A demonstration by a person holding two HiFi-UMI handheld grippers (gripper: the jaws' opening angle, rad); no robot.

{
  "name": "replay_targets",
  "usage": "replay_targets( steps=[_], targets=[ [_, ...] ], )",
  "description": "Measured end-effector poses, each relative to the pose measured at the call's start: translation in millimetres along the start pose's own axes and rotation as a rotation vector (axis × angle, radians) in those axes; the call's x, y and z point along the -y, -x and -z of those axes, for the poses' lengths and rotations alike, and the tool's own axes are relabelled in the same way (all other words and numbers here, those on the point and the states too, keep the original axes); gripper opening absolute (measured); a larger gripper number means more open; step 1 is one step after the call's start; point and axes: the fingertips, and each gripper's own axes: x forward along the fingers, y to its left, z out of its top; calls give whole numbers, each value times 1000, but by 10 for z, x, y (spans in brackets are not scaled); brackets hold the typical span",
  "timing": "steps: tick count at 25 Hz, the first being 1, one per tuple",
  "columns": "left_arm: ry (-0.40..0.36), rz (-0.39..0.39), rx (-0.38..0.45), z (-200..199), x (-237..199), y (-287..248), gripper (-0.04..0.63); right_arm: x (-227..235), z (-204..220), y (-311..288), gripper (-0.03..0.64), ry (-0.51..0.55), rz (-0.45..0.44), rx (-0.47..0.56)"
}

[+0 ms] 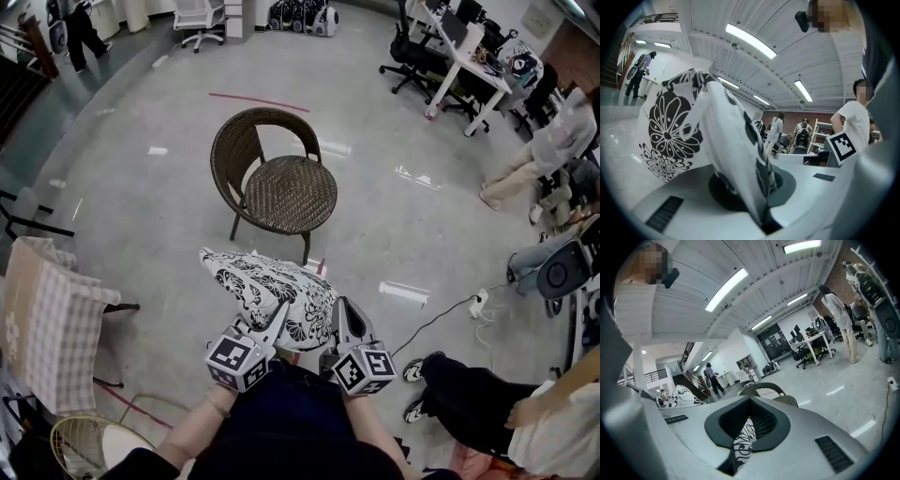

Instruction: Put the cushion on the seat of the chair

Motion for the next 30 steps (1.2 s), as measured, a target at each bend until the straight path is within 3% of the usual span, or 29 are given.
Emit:
replay_targets(
  steps=[17, 30],
  targets=[
    [14, -14, -18, -50, -166, -198, 23, 110, 35, -273, 26, -17, 14, -44],
    [14, 15, -18, -480, -644, -832, 23, 234, -267, -1122, 26, -10, 9, -45]
  ],
)
